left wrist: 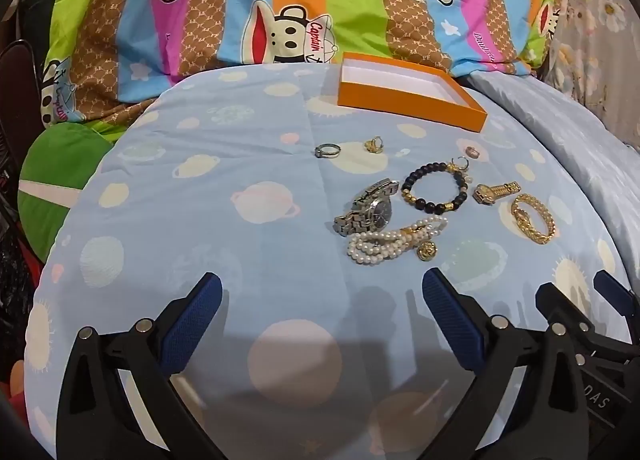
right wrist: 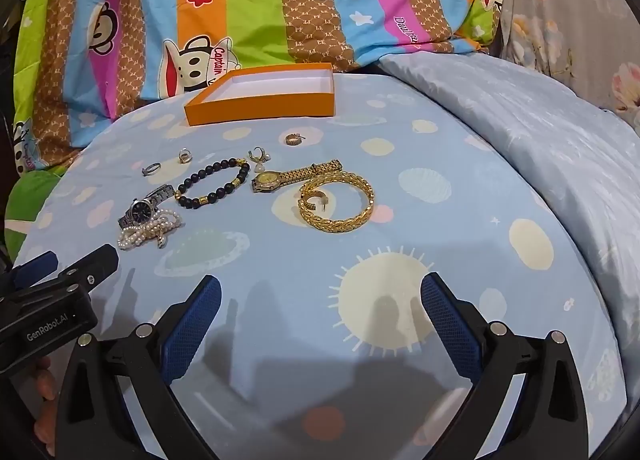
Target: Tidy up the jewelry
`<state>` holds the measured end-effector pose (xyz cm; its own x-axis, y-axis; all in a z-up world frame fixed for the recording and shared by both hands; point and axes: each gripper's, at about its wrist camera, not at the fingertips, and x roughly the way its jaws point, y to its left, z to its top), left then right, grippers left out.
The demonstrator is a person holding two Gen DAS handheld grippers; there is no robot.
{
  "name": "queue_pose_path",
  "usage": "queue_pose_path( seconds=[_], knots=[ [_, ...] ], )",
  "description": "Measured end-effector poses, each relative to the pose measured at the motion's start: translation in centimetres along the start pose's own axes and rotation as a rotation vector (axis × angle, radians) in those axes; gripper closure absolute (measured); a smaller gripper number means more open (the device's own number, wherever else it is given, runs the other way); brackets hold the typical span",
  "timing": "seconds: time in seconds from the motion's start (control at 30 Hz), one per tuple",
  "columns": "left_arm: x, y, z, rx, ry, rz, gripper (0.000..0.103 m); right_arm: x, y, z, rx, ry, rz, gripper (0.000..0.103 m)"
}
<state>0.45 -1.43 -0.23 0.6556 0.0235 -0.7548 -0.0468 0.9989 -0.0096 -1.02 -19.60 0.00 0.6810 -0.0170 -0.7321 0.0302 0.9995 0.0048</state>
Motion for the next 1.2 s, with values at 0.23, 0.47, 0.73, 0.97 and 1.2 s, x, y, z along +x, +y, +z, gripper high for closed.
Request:
queue_pose_path(
  seconds=[0.23, 0.47, 0.73, 0.97, 1.2],
  knots=[
    [-0.57, -0.01, -0.02, 0.011, -0.036, -0.021, 0.005, -0.01, 0.07, 0.05, 0.0, -0.002, -0.001, 0.005],
    [-0.84, -0.08, -0.1, 0.018, -0.044, -0.015, 0.005, -0.43, 0.16, 0.57, -0.001, -0.002, -0.005, 0.005],
    [-1.06, -0.16, -0.02, 0.023, -0.05, 0.001, 0.005, -0.21, -0.04, 0.23, 0.004, -0.007, -0.009, 0.005],
    [-1.01, -0.08, -0.07, 0.021, -0.051, 0.01, 0.005, -0.33, 0.04, 0.38, 0.002, -0.008, -0.012, 0.005],
    [-0.97, -0.02, -0.07, 0.023, -0.051, 0.012, 0.005, -0.3, 0.03, 0.39, 0.002, -0.007, -0.012, 0.005]
  ],
)
